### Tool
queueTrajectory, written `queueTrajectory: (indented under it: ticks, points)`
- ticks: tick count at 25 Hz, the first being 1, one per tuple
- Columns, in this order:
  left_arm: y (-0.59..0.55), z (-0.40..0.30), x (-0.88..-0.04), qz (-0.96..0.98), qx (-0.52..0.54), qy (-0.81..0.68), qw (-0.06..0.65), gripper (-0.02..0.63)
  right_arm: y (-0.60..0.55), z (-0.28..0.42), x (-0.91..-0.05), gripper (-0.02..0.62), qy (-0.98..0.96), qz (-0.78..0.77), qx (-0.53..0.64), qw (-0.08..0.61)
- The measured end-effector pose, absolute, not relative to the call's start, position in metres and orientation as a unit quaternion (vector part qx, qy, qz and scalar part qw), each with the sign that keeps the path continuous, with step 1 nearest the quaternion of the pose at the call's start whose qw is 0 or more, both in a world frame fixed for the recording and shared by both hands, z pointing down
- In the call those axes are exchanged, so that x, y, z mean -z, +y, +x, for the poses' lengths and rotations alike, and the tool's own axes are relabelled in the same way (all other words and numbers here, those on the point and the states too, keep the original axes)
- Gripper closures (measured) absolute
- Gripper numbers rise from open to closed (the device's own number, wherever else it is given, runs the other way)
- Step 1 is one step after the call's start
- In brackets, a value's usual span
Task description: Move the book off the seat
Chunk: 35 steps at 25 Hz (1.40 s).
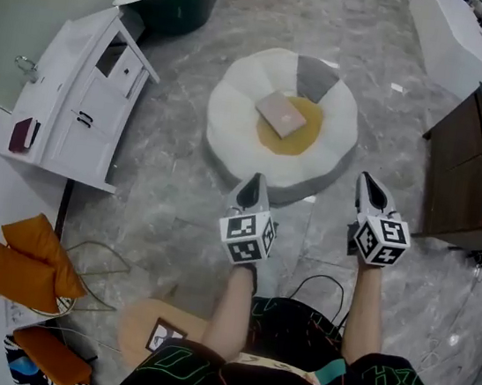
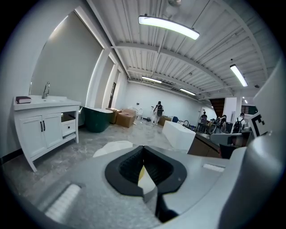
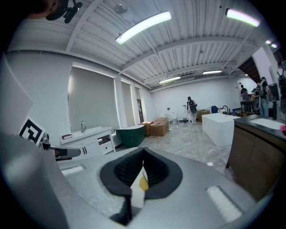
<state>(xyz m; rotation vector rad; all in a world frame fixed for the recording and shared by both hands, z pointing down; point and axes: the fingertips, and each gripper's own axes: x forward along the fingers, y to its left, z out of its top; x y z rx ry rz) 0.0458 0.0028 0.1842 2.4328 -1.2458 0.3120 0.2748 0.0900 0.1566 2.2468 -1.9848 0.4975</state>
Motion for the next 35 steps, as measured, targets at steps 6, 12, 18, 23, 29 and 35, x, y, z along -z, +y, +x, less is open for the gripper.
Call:
queueTrajectory:
  ticks: [6, 12, 18, 23, 29, 35]
  points:
    - [-0.076, 0.06, -0.197, 0.862, -0.116, -0.444, 0.216, 0.595, 0.008, 0.271, -0.168, 0.592, -0.665, 0.721, -0.176, 0.08]
    - [-0.13, 0.074, -0.205, 0.858, -0.112, -0.445, 0.231, 0.595, -0.054, 0.275, -0.168, 0.592, -0.674, 0.71, -0.177, 0.096]
    - [-0.165, 0.087, -0.217, 0.858, -0.124, -0.437, 0.24, 0.595, -0.092, 0.274, -0.185, 0.592, -0.682, 0.696, -0.192, 0.114]
    - [-0.194, 0.108, -0.233, 0.853, -0.136, -0.437, 0.249, 0.595, -0.122, 0.297, -0.198, 0.592, -0.681, 0.693, -0.206, 0.118]
    - [-0.243, 0.143, -0.258, 0.833, -0.151, -0.463, 0.263, 0.595, -0.186, 0.333, -0.227, 0.592, -0.703, 0.663, -0.226, 0.128]
    - [-0.287, 0.196, -0.287, 0.811, -0.152, -0.485, 0.289, 0.595, -0.256, 0.372, -0.268, 0.592, -0.73, 0.618, -0.253, 0.141]
